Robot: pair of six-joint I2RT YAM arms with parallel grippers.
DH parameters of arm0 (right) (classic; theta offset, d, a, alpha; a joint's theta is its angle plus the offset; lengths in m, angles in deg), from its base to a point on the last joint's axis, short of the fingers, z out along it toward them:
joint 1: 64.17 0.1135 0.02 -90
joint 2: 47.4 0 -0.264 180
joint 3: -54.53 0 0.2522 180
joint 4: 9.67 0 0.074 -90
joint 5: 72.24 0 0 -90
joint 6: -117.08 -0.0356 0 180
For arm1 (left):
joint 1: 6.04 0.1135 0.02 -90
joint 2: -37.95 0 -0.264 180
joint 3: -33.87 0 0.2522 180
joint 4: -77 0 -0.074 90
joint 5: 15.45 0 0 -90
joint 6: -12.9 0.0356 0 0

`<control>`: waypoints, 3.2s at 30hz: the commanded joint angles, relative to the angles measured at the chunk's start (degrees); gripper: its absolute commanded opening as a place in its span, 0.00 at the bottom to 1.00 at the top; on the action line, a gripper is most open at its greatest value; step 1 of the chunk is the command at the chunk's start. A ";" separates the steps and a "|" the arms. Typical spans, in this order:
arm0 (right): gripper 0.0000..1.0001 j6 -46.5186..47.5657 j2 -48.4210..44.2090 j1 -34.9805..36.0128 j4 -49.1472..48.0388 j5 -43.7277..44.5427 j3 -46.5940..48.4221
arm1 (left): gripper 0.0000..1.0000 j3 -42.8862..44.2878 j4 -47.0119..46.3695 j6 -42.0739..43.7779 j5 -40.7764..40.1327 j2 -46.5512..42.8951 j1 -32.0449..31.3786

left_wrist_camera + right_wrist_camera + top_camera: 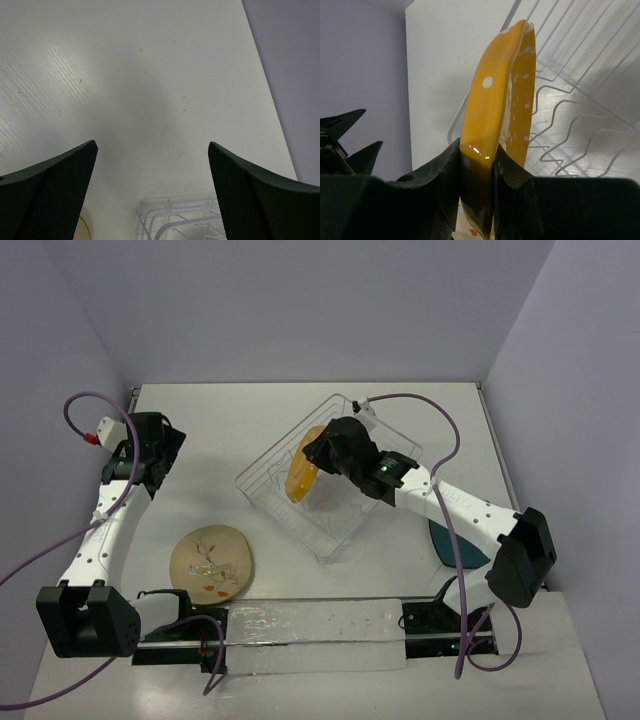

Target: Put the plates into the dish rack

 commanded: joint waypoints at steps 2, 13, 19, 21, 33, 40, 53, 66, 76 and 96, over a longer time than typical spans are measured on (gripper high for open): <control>0.00 2.23 -1.98 0.48 -7.01 -0.91 5.73 | 0.99 0.19 -5.05 4.14 5.19 0.95 -0.47; 0.00 0.91 -5.30 0.12 -9.27 -5.25 4.88 | 0.99 0.04 -10.85 8.50 13.39 9.46 -11.13; 0.00 -4.07 -7.14 -1.22 -9.26 -8.03 2.06 | 0.99 1.37 -11.53 7.71 13.10 12.26 -13.90; 0.00 -5.42 -6.51 -1.67 -9.19 -10.09 1.62 | 0.99 1.66 -11.74 7.57 13.12 13.03 -14.72; 0.00 -9.66 -3.45 -4.88 -9.27 -13.54 -0.92 | 0.99 3.36 -11.71 7.27 12.24 16.83 -17.27; 0.00 -12.22 -3.68 -5.26 -9.27 -13.88 -3.18 | 0.99 3.88 -11.69 7.49 12.33 18.07 -17.50; 0.00 -16.88 -1.12 -6.96 -9.19 -17.52 -4.83 | 0.99 3.57 -12.72 8.25 13.30 19.44 -18.37; 0.17 -13.25 7.93 -7.22 -6.38 -17.22 3.03 | 0.99 3.23 -15.14 8.83 15.12 20.35 -19.27; 0.47 -11.05 11.32 -7.99 -5.49 -15.87 9.45 | 0.99 3.32 -15.36 8.80 15.33 21.37 -19.60; 0.80 -6.66 18.93 -12.60 -4.24 -21.28 18.76 | 0.99 6.72 -12.55 9.68 13.00 21.80 -19.64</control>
